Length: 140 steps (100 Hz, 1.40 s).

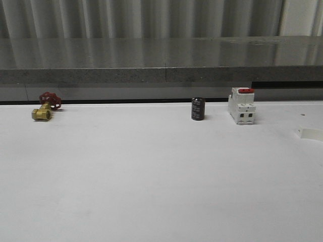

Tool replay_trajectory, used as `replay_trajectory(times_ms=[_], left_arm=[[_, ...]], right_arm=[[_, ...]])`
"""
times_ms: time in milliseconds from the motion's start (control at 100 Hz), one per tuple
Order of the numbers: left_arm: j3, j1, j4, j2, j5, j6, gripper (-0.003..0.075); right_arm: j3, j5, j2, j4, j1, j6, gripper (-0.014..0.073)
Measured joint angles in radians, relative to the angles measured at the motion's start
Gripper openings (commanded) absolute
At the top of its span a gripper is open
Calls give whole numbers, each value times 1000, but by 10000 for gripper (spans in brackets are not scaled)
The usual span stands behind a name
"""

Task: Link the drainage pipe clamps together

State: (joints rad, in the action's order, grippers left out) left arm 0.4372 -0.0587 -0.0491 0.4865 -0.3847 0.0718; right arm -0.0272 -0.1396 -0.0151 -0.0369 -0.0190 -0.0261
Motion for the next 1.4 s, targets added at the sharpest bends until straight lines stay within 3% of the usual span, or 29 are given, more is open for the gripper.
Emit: replay_trajectory(times_ms=[360,510,840,1150,1400], left_arm=[[155,0,-14,339,14,-17,492],[246,39,-14,515,-55,-55,492],[457,234,-3,922,-242,-61,492],[683,267,-28,1247,-374,-48,492],[834,267,-38,1400,-471,-13,492]], right_arm=[[0,0,0,0,0,-1,-67],[0,0,0,0,0,-1,-67],[0,0,0,0,0,-1,-67],[0,0,0,0,0,-1,-67],[0,0,0,0,0,-1,-67]])
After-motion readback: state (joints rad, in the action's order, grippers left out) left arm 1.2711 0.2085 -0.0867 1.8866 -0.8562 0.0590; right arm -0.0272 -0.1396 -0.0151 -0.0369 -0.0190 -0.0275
